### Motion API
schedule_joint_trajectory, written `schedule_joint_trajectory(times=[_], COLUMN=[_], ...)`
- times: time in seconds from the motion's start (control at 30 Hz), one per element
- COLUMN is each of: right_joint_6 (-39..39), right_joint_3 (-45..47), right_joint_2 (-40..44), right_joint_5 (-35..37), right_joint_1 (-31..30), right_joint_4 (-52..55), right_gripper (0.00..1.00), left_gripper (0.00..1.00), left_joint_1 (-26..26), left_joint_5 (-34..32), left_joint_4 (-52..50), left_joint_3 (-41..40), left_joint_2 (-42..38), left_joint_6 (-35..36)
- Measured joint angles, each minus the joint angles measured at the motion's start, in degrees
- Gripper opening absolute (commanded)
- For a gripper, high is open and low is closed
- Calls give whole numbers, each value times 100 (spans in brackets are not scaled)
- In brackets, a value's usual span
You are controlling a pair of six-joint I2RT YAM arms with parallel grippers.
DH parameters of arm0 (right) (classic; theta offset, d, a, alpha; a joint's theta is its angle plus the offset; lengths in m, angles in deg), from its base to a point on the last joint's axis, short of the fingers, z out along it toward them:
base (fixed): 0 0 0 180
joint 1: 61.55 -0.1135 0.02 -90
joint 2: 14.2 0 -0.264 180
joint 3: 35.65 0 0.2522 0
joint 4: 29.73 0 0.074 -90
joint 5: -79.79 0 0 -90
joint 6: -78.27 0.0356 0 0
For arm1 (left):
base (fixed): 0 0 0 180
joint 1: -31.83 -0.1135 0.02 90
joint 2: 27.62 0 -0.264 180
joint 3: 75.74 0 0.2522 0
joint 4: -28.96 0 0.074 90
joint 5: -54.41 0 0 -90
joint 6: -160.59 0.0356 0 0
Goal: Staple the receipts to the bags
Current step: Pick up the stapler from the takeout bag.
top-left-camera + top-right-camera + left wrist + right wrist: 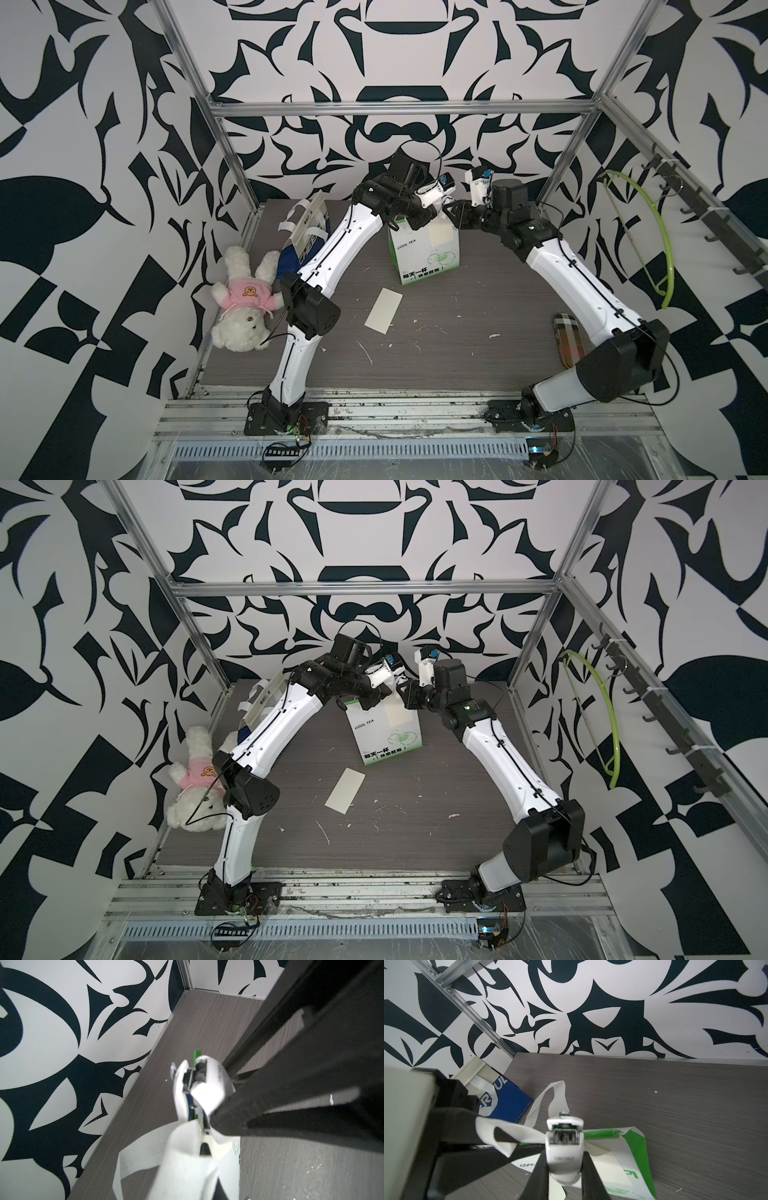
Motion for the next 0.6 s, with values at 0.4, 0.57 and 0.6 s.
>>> schedule_joint_trajectory(times=[0.4,0.57,0.6], right_joint_6=[-127,-136,-136], right_joint_3=[-111,-273,-273], right_joint_2=[236,269,308], right_joint_5=[706,1368,1545], right_joint_1=[74,127,142], right_joint_4=[37,151,212], right_gripper=[13,10,10], left_gripper=[0,0,0], left_joint_1=[33,33,33], left_joint_5=[-125,-240,-284], left_joint_4=[-111,-166,-164], left_joint_3=[90,90,90], left_joint_2=[0,0,0], left_joint_6=[111,155,175])
